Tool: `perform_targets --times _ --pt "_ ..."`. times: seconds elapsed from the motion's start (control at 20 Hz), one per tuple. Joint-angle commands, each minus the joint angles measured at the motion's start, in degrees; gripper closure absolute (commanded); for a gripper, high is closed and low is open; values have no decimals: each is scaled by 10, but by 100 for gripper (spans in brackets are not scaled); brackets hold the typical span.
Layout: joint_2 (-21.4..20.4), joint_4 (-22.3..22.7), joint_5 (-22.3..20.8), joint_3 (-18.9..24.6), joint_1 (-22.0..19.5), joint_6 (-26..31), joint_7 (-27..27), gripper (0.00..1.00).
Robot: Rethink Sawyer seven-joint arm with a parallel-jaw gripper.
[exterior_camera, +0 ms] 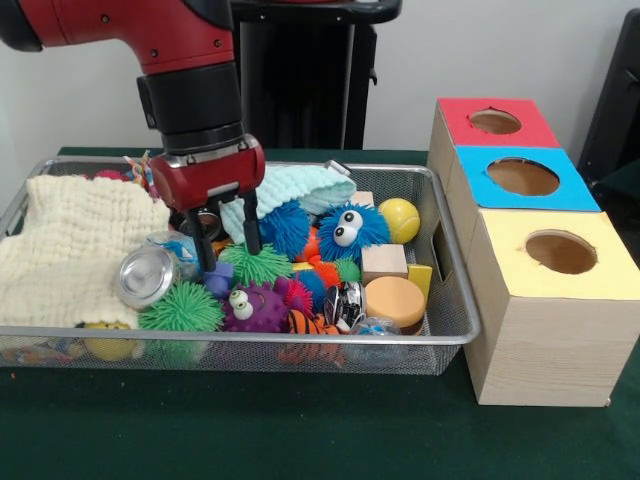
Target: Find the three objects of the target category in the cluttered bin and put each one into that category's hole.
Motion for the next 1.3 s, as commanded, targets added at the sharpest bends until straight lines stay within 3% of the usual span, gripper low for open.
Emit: perform_targets --times 0.05,0.2,0.35,0.7,1.3 --pt "17 -6 -59 10 7 -10 -84 0" --pt "4 0 -76 22 15 5 -116 0" --pt "-29 13 -109 6 51 5 -104 0" --pt "-49 37 -108 2 47 11 -88 0" --pt "-39 25 -98 -13 48 29 -80 0"
